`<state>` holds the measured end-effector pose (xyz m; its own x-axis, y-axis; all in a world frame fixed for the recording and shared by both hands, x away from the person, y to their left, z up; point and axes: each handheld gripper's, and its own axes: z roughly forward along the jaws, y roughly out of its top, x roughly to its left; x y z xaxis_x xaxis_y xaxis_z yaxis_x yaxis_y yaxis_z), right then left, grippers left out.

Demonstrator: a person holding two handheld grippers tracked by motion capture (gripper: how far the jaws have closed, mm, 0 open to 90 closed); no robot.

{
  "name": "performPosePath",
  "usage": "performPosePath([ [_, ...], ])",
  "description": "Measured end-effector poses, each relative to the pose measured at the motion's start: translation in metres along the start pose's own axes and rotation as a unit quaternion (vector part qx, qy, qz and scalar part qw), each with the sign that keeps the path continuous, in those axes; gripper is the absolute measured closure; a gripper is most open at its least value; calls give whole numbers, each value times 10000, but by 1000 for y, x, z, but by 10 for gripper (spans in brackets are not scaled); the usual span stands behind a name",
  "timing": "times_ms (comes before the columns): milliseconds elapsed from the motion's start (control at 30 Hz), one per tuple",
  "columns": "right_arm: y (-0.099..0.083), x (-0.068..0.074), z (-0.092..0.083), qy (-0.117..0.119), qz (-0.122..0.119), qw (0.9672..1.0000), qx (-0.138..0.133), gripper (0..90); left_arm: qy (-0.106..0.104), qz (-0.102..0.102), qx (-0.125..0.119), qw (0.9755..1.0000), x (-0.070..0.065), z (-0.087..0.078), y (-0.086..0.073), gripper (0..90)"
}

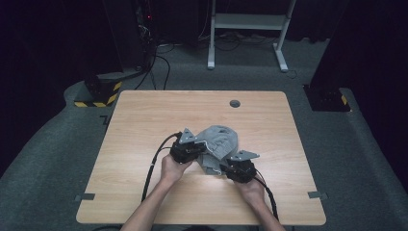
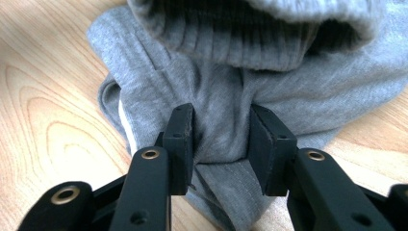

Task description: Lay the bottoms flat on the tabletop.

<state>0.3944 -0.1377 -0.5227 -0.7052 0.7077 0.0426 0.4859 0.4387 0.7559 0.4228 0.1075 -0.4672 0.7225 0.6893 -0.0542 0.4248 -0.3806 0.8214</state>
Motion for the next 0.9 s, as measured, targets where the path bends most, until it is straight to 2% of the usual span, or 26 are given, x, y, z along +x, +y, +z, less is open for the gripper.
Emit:
performPosePath([
  [100, -1, 0, -1, 33, 2, 10000, 2, 639, 24, -16, 43, 10000, 1, -1, 0, 883],
  [200, -4, 3, -4, 81, -76, 9999, 15, 639, 86, 52, 21, 9999, 0, -4, 1, 890],
  [400, -7, 5, -8, 175, -115, 9998, 13, 640, 198, -25, -1, 9998, 5, -9, 1, 896],
  [467, -9, 6, -10, 218, -149, 9996, 21, 640, 248, -101, -25, 9996, 9, -11, 0, 896],
  [500, -10, 6, -11, 233, -148, 9996, 33, 639, 294, -266, -78, 9992, 13, -13, 0, 896],
  [533, -11, 7, -12, 258, -171, 9995, 34, 640, 294, -266, -78, 9992, 13, -13, 0, 897],
  [567, -12, 8, -13, 275, -196, 9994, 23, 639, 387, -393, -118, 9984, 18, -15, 0, 897],
  [633, -14, 9, -16, 307, -256, 9992, 26, 640, 638, -430, -92, 9970, 21, -16, -1, 898],
  [700, -18, 11, -19, 357, -274, 9990, 35, 639, 890, -363, -15, 9954, 23, -16, -2, 898],
  [800, -22, 13, -24, 419, -352, 9985, 31, 639, 1004, -390, 84, 9942, 27, -14, -4, 898],
  [833, -23, 14, -26, 430, -350, 9985, 37, 640, 1085, -485, 166, 9928, 33, -10, -6, 898],
  [867, -23, 14, -26, 430, -350, 9985, 37, 640, 1085, -485, 166, 9928, 33, -10, -6, 898],
  [900, -26, 16, -29, 452, -371, 9983, 42, 640, 1143, -637, 283, 9910, 40, -5, -10, 898],
])
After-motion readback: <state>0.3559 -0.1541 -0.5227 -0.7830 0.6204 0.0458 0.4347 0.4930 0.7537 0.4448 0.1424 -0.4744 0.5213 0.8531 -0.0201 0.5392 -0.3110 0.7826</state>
